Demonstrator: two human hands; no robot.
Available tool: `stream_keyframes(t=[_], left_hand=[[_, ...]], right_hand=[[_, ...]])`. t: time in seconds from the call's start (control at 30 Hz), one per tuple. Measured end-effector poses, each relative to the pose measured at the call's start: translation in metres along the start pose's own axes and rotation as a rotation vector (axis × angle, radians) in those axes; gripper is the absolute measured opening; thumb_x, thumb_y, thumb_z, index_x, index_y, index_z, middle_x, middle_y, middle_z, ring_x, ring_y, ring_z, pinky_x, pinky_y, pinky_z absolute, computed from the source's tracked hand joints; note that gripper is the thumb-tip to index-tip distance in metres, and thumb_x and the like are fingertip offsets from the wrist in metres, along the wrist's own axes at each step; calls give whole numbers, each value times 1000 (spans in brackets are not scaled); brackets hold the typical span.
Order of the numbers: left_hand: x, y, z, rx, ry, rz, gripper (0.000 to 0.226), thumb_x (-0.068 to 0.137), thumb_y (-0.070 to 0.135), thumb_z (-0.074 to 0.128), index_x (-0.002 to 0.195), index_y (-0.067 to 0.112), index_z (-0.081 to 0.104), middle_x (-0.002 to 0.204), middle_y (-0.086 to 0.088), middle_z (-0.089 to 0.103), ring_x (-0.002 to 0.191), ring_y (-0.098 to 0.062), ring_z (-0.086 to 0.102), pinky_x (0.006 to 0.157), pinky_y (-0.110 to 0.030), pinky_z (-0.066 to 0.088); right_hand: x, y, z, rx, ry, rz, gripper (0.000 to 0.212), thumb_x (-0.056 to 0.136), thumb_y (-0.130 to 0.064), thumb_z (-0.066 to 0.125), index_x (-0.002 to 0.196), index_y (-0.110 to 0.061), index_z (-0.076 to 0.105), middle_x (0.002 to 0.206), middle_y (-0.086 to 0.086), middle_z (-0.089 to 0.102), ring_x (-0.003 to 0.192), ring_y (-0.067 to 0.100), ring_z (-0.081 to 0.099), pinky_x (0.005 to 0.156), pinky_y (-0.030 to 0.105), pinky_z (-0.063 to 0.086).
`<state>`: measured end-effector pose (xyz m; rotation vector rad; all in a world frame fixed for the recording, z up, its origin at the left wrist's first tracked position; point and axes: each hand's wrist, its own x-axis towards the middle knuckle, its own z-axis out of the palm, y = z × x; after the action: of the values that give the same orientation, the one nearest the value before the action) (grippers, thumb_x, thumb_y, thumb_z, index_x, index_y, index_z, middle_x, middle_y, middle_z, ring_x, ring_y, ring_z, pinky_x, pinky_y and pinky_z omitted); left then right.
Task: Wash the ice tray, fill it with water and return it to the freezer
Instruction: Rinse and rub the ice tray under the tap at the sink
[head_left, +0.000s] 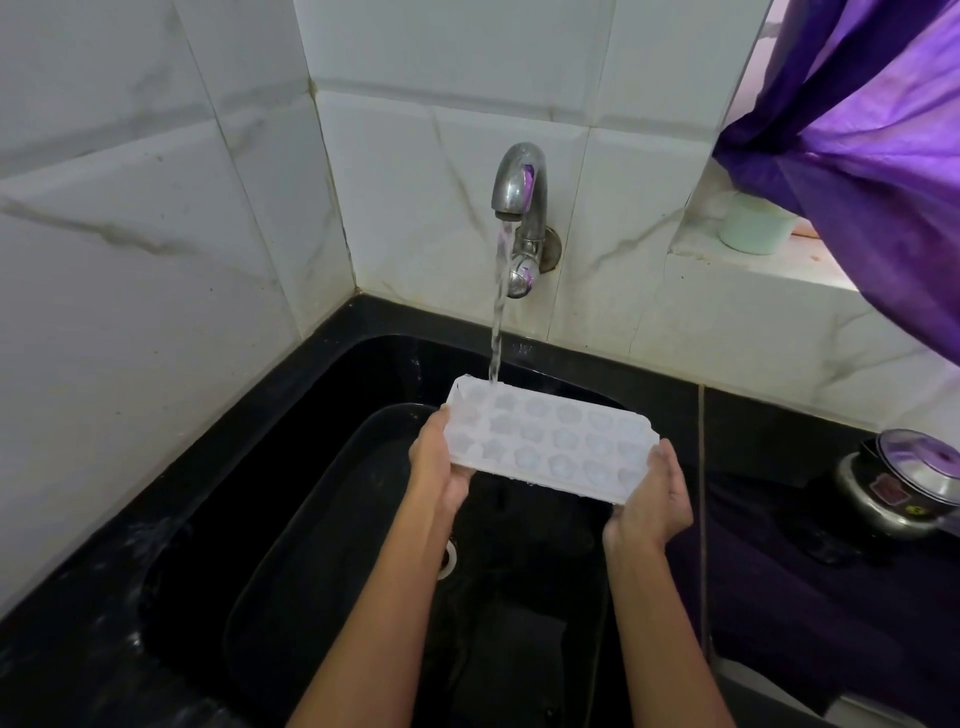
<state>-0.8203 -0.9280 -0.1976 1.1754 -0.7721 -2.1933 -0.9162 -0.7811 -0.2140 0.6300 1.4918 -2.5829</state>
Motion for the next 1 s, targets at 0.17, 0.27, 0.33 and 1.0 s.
stream_keyframes(t=[0.17,0.27,0.33,1.0], left_hand=[[1,8,-15,-49,40,25,36,93,29,54,121,8,61,110,-15,70,101,-35,67,90,-54,52],[1,14,-25,-78,68,49,32,93,27,56,119,10,62,110,-15,71,98,-34,68,88,-54,53],[0,17,-31,-131,108,56,29,92,28,58,116,12,62,108,-14,71,96,-34,69,83,-52,56],[-12,56,-83,-258,376,161,24,89,34,65,100,13,59,93,-8,68,84,-26,69,67,-44,57]], right_hand=[[-8,12,11,-30,-32,0,27,89,-18,68,116,-15,69,111,-6,70,106,14,67,95,38,54],[-14,19,18,-61,-54,15,27,88,-18,69,115,-16,69,113,-4,70,107,15,66,93,38,55],[-19,24,23,-78,-75,20,27,88,-17,70,115,-16,69,115,-1,70,108,16,66,90,37,56],[-57,55,81,-288,-294,25,28,88,-15,68,116,-15,68,110,-6,67,88,-1,62,59,5,50]])
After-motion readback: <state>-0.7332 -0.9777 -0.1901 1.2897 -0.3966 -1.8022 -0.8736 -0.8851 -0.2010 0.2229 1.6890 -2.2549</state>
